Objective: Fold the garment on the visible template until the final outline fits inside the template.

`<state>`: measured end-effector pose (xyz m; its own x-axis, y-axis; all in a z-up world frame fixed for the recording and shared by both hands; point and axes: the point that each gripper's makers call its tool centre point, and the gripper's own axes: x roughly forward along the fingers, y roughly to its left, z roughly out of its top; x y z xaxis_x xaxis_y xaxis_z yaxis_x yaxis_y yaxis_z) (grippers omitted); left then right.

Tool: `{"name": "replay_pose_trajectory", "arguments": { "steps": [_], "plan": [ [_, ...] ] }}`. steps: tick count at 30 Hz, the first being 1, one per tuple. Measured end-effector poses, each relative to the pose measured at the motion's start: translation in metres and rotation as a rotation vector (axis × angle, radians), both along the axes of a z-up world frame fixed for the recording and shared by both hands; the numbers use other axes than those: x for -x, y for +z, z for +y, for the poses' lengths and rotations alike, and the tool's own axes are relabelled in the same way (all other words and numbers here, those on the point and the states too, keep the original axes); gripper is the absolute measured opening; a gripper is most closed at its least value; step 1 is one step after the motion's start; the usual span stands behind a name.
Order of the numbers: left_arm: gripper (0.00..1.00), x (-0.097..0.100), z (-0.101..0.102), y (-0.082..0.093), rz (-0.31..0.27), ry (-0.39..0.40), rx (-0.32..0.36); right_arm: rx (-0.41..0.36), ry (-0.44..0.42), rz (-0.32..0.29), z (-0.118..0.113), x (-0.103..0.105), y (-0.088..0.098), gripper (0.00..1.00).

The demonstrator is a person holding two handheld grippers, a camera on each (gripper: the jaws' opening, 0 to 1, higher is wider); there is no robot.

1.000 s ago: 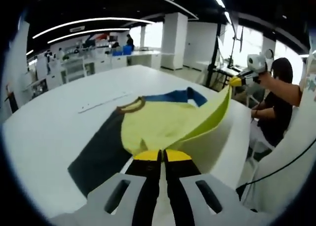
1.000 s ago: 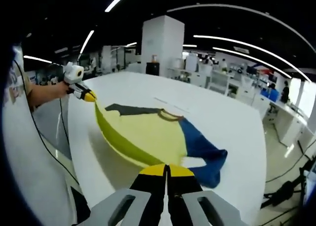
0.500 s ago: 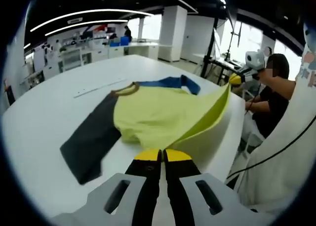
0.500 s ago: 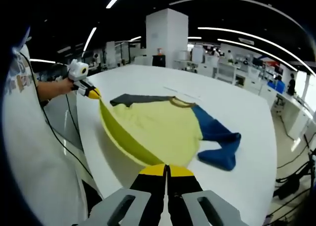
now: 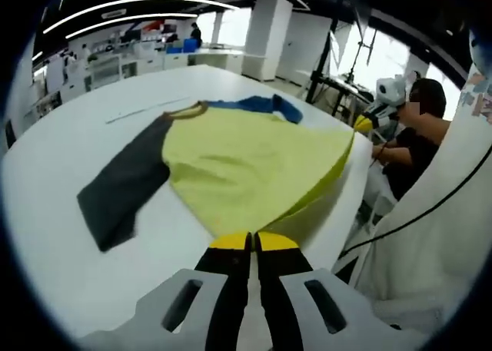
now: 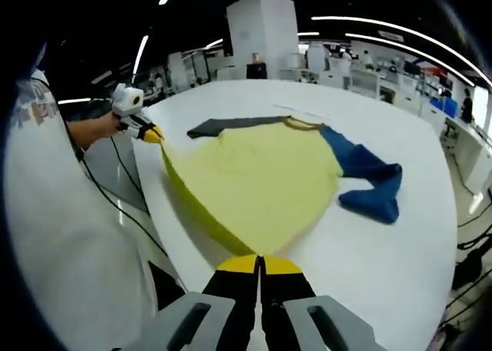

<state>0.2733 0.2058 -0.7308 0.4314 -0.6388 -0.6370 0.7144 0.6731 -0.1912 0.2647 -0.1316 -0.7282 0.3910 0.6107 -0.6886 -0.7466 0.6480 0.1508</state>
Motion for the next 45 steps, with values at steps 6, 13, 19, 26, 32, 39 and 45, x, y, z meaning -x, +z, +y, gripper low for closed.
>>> {"name": "replay_pose_trajectory", "arguments": {
  "steps": [6, 13, 19, 26, 32, 39, 45],
  "plan": [
    [0.0, 0.015, 0.005, -0.019, 0.06, -0.026, -0.033, 0.005, 0.02, 0.072, 0.004, 0.012, -0.02, 0.0],
    [0.0, 0.03, 0.009, -0.032, 0.118, -0.05, -0.056, 0.004, 0.038, 0.133, 0.005, 0.022, -0.04, 0.0],
    [0.0, 0.043, 0.008, -0.044, 0.167, -0.065, -0.067, 0.013, 0.045, 0.156, 0.001, 0.025, -0.046, 0.0],
    [0.0, 0.045, 0.013, -0.051, 0.19, -0.074, -0.101, 0.024, 0.081, 0.174, 0.007, 0.03, -0.049, 0.0],
    [0.0, 0.047, 0.014, -0.052, 0.195, -0.078, -0.108, 0.022, 0.089, 0.189, 0.008, 0.034, -0.051, 0.0],
    [0.0, 0.052, 0.016, -0.057, 0.21, -0.081, -0.118, 0.021, 0.092, 0.212, 0.009, 0.04, -0.055, 0.0],
    [0.01, 0.053, 0.017, -0.058, 0.215, -0.072, -0.119, 0.012, 0.102, 0.216, 0.011, 0.043, -0.055, 0.0]
  ]
}}
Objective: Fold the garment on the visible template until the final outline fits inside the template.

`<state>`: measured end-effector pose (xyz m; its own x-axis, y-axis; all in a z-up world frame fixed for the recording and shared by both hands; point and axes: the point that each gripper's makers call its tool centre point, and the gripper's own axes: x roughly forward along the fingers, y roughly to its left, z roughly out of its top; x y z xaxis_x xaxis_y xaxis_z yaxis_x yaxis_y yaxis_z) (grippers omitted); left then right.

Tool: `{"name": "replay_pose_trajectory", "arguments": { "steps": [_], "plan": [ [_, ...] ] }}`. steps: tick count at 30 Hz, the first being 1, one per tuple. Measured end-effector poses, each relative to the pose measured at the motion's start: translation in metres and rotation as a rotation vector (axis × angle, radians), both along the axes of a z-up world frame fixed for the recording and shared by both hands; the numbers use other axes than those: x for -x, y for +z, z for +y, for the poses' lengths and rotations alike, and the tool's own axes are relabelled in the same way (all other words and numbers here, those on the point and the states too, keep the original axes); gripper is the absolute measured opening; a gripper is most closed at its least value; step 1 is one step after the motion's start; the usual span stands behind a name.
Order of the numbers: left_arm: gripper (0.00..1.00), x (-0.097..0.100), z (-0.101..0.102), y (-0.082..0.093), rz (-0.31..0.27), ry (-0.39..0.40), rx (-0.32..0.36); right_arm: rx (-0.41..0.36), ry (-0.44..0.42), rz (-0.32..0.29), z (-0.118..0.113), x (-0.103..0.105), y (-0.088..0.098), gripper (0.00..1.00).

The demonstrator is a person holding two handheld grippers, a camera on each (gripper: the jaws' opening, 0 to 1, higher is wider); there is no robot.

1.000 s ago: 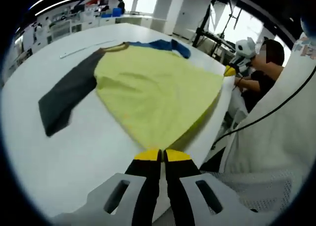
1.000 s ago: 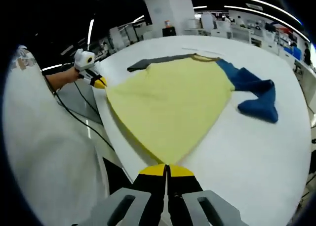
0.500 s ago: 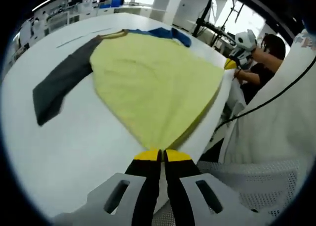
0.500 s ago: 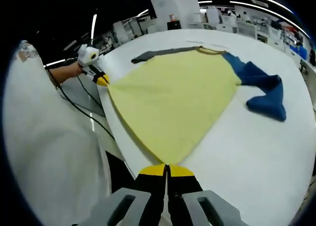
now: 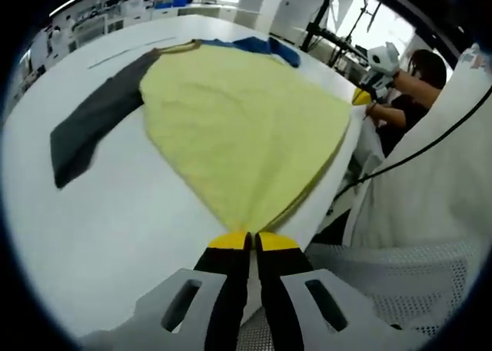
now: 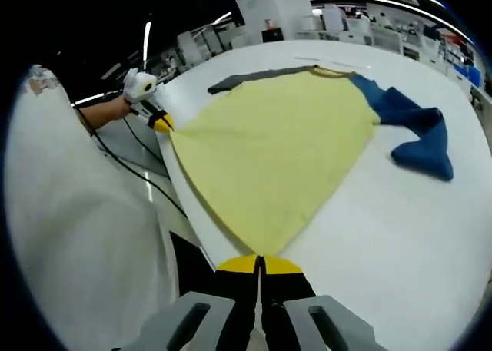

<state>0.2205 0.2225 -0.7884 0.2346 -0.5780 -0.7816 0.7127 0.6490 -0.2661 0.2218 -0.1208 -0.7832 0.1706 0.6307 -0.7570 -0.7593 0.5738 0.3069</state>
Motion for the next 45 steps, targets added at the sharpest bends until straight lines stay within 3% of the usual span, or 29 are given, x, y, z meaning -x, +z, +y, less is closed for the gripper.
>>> {"name": "replay_pose_trajectory", "arguments": {
  "steps": [6, 10, 13, 19, 23, 28, 35, 41, 45],
  "plan": [
    [0.04, 0.001, 0.0, 0.001, 0.005, 0.007, 0.007, -0.017, -0.012, -0.008, 0.0, -0.002, 0.003, 0.0],
    [0.15, -0.002, 0.003, 0.002, -0.002, 0.036, 0.004, -0.022, -0.021, -0.011, -0.002, -0.003, 0.004, 0.01],
    [0.18, -0.003, 0.004, 0.002, -0.007, 0.039, 0.003, -0.032, -0.038, -0.019, -0.004, -0.007, 0.007, 0.06],
    [0.34, -0.017, 0.01, 0.011, -0.052, 0.103, 0.025, -0.053, -0.092, -0.052, -0.009, -0.019, 0.015, 0.13],
    [0.39, -0.023, 0.011, 0.015, -0.074, 0.122, 0.031, -0.077, -0.158, -0.092, -0.015, -0.033, 0.022, 0.25],
    [0.44, -0.03, 0.011, 0.022, -0.101, 0.142, 0.043, -0.086, -0.227, -0.146, -0.026, -0.052, 0.029, 0.33],
    [0.5, -0.04, 0.011, 0.028, -0.136, 0.146, 0.049, -0.104, -0.377, -0.239, -0.054, -0.086, 0.043, 0.35],
    [0.59, -0.05, 0.006, 0.04, -0.189, 0.141, 0.071, -0.097, -0.456, -0.318, -0.073, -0.112, 0.054, 0.35],
    [0.59, -0.054, 0.001, 0.045, -0.205, 0.13, 0.076, -0.085, -0.493, -0.351, -0.083, -0.126, 0.055, 0.34]
  ]
}}
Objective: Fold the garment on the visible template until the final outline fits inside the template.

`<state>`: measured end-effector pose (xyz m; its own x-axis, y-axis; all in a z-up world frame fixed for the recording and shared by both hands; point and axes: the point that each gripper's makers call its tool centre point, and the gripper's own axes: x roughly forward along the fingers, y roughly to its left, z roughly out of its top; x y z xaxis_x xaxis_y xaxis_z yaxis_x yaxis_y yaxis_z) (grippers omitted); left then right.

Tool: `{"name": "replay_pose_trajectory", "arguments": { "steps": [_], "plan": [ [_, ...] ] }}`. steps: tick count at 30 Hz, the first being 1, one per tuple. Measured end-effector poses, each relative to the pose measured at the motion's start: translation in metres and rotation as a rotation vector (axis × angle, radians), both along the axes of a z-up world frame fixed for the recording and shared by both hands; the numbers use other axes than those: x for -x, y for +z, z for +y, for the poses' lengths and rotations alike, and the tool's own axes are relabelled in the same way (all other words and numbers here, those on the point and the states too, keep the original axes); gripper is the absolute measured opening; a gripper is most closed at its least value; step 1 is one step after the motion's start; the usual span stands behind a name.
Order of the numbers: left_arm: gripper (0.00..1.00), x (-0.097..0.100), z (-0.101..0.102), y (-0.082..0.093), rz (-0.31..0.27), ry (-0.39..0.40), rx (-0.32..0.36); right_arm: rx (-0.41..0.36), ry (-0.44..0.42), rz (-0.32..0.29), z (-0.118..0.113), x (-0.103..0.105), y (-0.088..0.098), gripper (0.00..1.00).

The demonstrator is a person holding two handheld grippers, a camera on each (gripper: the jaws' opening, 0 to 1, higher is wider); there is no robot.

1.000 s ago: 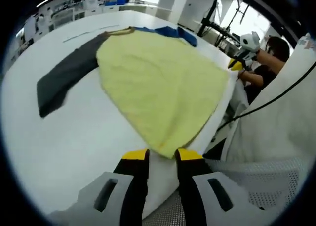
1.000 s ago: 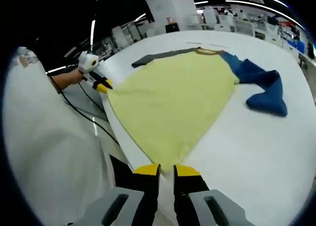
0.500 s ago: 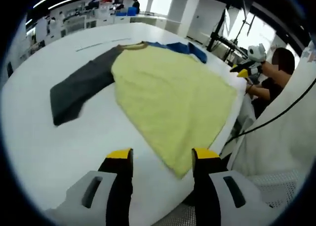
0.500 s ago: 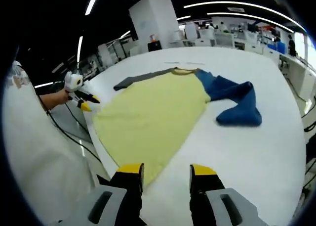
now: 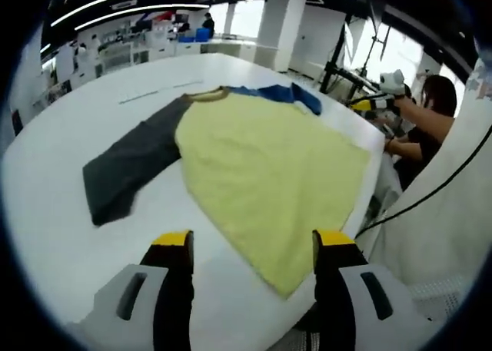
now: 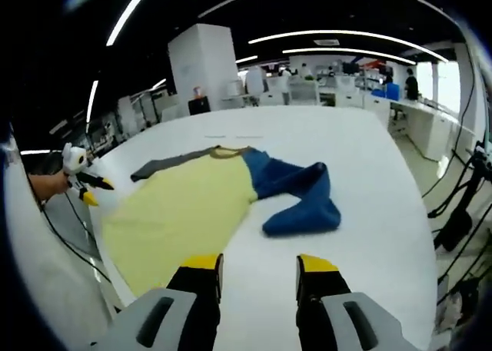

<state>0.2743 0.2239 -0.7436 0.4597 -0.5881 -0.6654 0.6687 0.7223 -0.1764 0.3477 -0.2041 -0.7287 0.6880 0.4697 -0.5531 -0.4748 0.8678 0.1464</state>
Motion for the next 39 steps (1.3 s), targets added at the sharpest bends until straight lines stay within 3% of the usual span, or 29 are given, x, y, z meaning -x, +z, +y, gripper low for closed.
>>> {"name": "replay_pose_trajectory", "arguments": {
  "steps": [16, 26, 39],
  "plan": [
    [0.58, 0.001, 0.001, -0.001, -0.003, 0.006, 0.007, -0.051, -0.147, 0.011, -0.029, -0.039, -0.019, 0.3],
    [0.6, 0.0, -0.009, 0.012, -0.054, -0.015, 0.054, -0.064, -0.183, 0.027, -0.033, -0.056, -0.028, 0.3],
    [0.61, 0.003, -0.015, 0.018, -0.074, -0.02, 0.078, -0.084, -0.214, 0.045, -0.036, -0.074, -0.037, 0.3]
  ]
}}
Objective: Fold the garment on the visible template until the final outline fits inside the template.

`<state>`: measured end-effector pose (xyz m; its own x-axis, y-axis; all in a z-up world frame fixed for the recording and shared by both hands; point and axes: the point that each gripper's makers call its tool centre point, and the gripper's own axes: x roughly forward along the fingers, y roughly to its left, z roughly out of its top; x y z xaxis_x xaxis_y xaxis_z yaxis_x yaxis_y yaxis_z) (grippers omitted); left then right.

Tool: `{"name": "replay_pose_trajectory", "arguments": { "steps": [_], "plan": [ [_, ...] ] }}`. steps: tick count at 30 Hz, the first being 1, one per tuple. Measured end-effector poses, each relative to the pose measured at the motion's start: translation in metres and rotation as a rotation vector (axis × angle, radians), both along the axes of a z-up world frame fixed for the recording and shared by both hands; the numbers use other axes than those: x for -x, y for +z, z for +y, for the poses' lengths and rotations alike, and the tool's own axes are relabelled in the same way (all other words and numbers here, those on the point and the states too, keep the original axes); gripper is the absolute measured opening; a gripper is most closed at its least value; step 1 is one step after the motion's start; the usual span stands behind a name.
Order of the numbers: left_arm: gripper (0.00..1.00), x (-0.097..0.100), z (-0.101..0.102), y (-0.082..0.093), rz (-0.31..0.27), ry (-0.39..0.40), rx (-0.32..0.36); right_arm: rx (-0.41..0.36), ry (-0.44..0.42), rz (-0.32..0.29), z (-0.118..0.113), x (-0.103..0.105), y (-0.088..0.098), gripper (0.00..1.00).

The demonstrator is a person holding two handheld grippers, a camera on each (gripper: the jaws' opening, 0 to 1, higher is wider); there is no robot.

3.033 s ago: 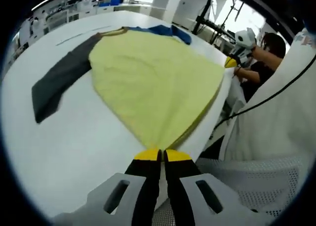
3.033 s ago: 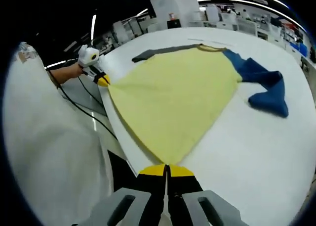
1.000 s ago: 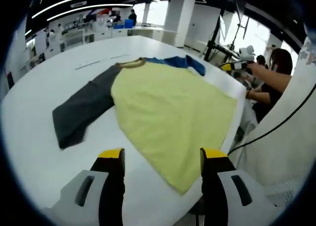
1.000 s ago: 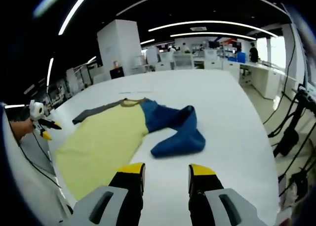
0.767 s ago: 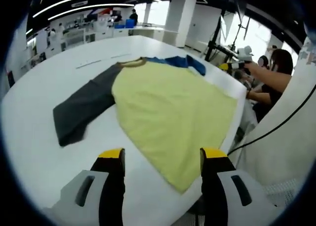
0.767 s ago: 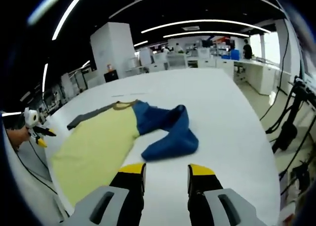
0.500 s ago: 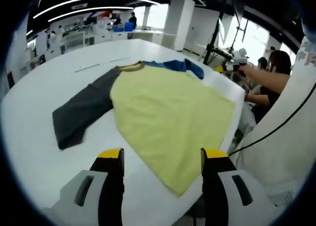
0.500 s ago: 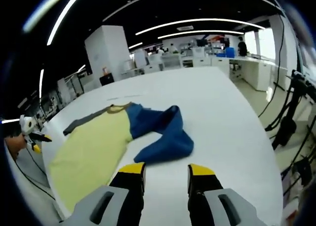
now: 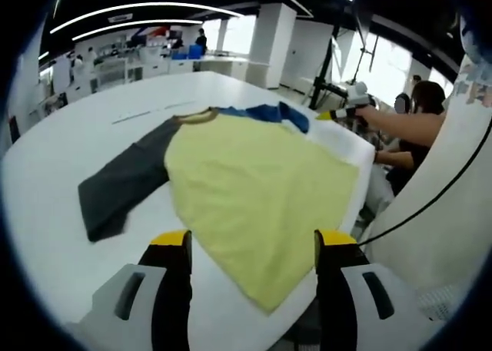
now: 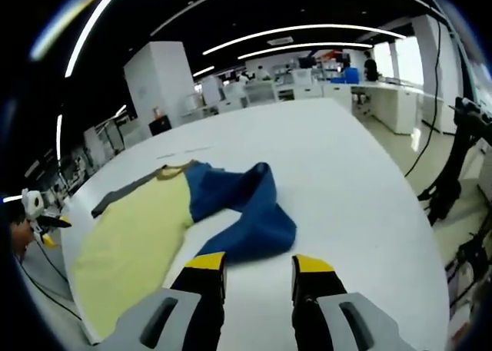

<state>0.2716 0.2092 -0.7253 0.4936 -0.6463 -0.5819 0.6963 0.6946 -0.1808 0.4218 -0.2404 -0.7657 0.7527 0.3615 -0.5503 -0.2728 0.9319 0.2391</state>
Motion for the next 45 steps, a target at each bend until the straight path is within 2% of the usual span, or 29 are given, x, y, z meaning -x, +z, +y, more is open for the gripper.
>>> {"name": "replay_pose_trajectory", "arguments": {
  "steps": [7, 25, 29, 35, 41, 45],
  "plan": [
    [0.63, 0.002, -0.006, 0.005, -0.024, -0.02, 0.013, -0.016, -0.026, 0.015, -0.004, -0.009, -0.007, 0.28],
    [0.62, 0.008, -0.007, 0.005, -0.006, -0.009, 0.013, -0.037, -0.043, 0.06, -0.002, -0.023, -0.022, 0.22],
    [0.62, 0.009, -0.007, 0.005, -0.002, -0.007, 0.012, -0.021, -0.039, 0.061, -0.002, -0.026, -0.025, 0.21],
    [0.61, 0.009, -0.007, 0.006, -0.002, -0.004, 0.009, 0.006, -0.016, 0.058, 0.003, -0.03, -0.028, 0.12],
    [0.6, 0.011, -0.006, 0.003, 0.005, 0.002, 0.005, 0.12, 0.055, 0.041, 0.017, -0.022, -0.027, 0.02],
    [0.59, 0.012, -0.006, 0.001, 0.011, 0.003, 0.003, 0.13, 0.062, 0.037, 0.023, -0.02, -0.026, 0.0]
  ]
}}
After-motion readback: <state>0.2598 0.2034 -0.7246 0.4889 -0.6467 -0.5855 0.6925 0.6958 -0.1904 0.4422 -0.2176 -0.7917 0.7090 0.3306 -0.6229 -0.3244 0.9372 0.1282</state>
